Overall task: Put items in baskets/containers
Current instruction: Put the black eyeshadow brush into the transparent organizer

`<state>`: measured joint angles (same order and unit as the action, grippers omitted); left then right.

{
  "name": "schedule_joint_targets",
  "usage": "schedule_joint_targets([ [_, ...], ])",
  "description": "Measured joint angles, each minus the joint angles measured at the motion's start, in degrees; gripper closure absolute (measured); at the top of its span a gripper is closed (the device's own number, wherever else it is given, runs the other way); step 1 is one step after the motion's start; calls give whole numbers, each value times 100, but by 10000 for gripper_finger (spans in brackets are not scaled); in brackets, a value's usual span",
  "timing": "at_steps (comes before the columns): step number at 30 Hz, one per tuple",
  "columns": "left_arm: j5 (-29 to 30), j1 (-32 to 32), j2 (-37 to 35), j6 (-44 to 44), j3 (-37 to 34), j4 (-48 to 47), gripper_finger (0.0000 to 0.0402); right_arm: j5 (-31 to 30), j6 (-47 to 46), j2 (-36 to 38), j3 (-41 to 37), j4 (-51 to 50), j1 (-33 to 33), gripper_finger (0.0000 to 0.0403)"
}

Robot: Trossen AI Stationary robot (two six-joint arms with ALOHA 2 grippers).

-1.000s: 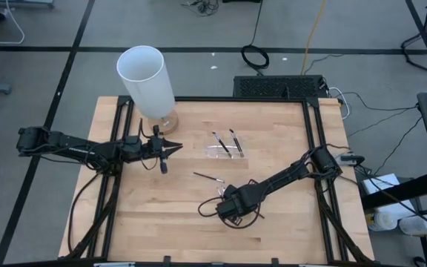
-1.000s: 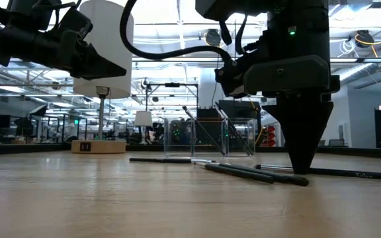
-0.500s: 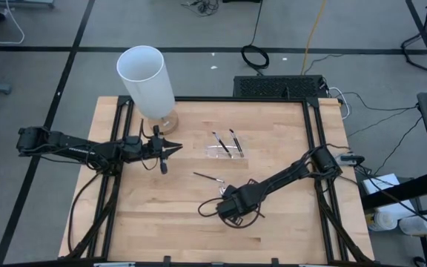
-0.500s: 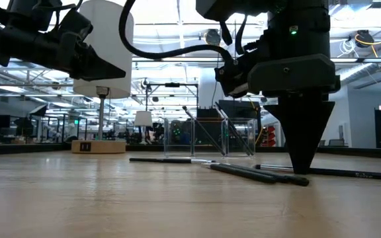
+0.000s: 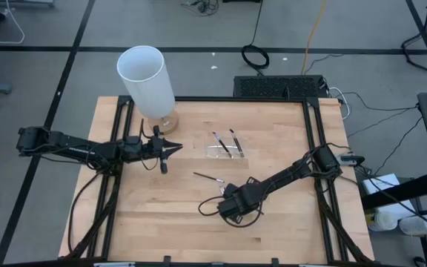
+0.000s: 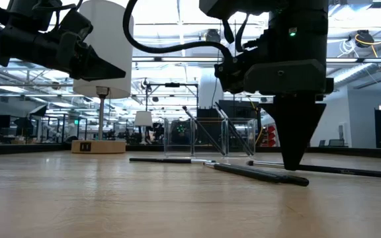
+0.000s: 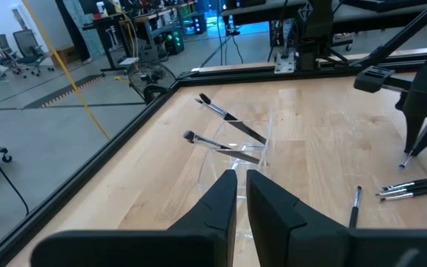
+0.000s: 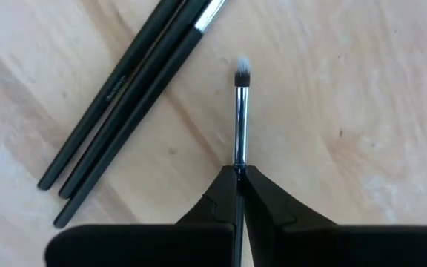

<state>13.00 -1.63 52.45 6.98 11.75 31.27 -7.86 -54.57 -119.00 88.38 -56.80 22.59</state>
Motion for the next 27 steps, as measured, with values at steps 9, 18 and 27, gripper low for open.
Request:
schedule_joint_targets([
  [9,1,0,0,0,0,-4,360,-135,58,9,7,-53,-2,403],
  [18,1,0,0,0,0,-4,360,-408,159,189,15,-109,-18,403],
  [27,-39,4,0,0,0,-2,360,-1739,426,1175,17,47,-100,403],
])
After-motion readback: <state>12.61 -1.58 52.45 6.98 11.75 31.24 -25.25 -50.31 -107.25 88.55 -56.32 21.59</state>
